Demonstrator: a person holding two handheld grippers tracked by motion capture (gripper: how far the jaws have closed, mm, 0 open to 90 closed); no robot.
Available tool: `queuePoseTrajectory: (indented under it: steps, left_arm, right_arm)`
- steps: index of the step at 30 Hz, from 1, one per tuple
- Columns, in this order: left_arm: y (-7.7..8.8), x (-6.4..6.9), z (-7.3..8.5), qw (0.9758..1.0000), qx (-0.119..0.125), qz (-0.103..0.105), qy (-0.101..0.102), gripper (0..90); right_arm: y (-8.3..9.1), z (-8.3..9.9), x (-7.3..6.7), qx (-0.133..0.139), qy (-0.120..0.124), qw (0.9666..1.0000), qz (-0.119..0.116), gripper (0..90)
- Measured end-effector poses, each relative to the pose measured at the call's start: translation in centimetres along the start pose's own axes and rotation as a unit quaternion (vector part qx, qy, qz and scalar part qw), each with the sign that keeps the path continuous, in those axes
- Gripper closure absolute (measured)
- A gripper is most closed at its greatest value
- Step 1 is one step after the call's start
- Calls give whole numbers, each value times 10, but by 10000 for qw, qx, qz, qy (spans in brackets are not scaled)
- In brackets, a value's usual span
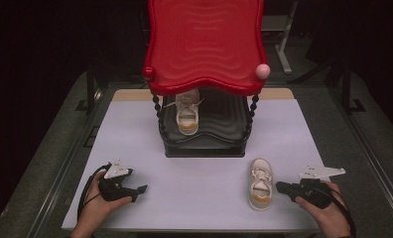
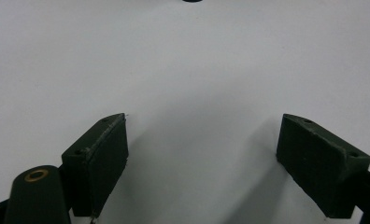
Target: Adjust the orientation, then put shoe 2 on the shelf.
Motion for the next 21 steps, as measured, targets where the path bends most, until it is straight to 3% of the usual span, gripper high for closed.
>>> queuePoseTrajectory:
  steps: [5, 8, 13, 21]
  left_arm:
    - [0, 0, 0, 10000, 15, -6, -3, 156]
    - [0, 0, 0, 10000, 20, -10, -5, 156]
    - [0, 0, 0, 10000, 27, -17, -11, 156]
    - [0, 0, 0, 10000, 26, -16, -5, 156]
  right_arm:
    - [18, -22, -13, 529, 47, 9977, -413, 787]
    - [21, -28, -27, 645, 165, 9952, -723, 770]
    - [15, -29, -48, 558, 390, 9908, -1171, 719]
    - [4, -19, -61, 299, 657, 9860, -1506, 657]
Point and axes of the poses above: each handheld gripper's, and its own axes: y roughly backward along the jaws, z roughly out of its underside, x roughly to its right, the point moved 10 cm from there along -y, roughly forward along the jaws, and after that the axes turned 12 degrees about z, right-handed, at the moved point
